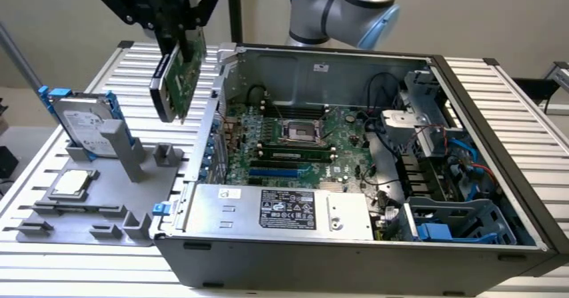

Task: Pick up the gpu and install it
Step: 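Pick up the gpu and move the gpu toward the slot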

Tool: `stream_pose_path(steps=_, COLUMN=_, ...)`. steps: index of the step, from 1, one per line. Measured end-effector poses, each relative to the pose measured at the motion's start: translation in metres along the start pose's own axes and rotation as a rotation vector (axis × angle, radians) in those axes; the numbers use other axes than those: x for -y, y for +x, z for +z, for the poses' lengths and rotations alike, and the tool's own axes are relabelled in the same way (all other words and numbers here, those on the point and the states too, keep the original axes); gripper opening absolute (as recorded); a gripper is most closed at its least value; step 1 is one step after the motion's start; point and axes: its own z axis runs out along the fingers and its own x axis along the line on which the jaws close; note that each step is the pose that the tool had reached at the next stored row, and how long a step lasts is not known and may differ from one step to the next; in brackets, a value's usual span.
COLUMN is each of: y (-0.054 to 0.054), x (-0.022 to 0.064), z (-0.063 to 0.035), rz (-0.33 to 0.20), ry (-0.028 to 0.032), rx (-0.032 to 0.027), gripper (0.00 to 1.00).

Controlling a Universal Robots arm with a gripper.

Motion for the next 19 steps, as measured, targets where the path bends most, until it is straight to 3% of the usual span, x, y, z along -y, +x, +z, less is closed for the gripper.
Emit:
stream_pose_path(steps=11, y=-0.050, x=-0.0017, z=0.0036, rz=0.000, ry=0.0001, rx=-0.0027, gripper=0.27)
stream_pose_path(steps=19, y=-0.085, x=-0.0126, z=0.0184, rz=0.000, ry=0.0014, rx=-0.0028, gripper=0.27)
